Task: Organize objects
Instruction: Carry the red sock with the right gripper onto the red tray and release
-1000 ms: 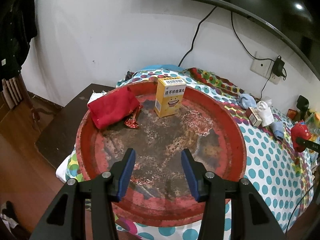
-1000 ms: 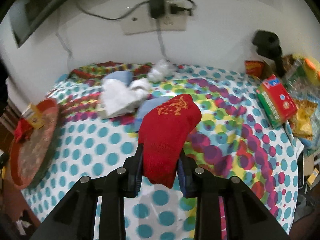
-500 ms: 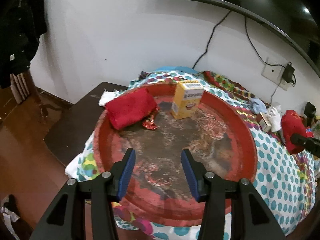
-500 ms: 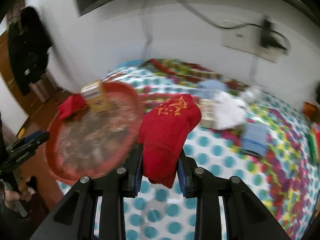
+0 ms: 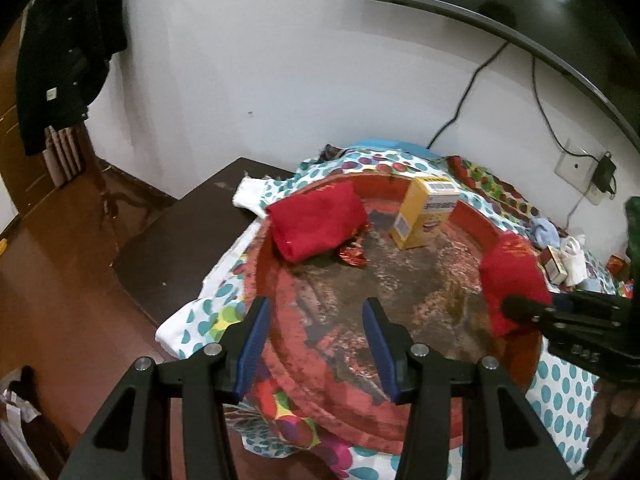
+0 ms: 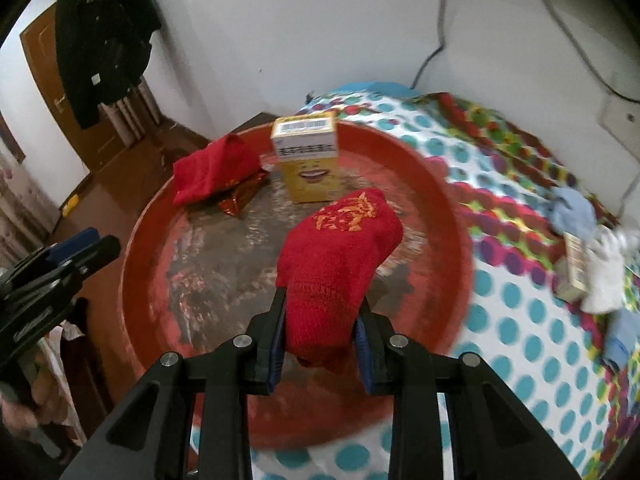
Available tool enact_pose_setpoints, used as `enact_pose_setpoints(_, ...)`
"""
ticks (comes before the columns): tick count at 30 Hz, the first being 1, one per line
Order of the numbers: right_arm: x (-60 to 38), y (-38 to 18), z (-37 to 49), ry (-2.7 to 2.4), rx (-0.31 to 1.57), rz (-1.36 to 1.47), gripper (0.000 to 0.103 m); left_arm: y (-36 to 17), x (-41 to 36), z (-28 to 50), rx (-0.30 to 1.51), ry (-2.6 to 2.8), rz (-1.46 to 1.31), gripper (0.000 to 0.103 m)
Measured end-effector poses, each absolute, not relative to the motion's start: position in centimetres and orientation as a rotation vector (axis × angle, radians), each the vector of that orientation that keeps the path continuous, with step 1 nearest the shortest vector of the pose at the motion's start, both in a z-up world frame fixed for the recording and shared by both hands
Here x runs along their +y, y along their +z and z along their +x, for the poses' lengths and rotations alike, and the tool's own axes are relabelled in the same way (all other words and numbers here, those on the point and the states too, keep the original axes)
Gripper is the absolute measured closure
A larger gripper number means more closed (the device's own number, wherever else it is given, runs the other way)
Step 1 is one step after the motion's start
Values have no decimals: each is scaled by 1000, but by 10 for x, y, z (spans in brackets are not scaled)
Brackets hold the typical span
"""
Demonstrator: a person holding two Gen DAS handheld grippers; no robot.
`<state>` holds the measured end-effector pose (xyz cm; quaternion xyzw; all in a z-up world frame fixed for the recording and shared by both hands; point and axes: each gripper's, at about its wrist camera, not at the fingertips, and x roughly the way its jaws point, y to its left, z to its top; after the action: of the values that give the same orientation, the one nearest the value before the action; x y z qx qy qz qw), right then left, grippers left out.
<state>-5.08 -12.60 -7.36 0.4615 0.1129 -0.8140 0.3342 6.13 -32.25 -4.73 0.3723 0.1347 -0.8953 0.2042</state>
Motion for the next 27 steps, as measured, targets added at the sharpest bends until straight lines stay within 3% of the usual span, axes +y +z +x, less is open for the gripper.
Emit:
enact_pose_setpoints(7,-192,-95,-69,-2089,299,1243,75,-53,-345,68,464,-2443,1036,54)
enact_pose_setpoints(23,-190,-94,-117,-2076,284,1265,75,-61,-343,63,452,-2439,1079,54)
enact_pose_setpoints(27,-195,-106,-117,-2062,296,1274,63,-60,-343,63,450,-2442,1076,54)
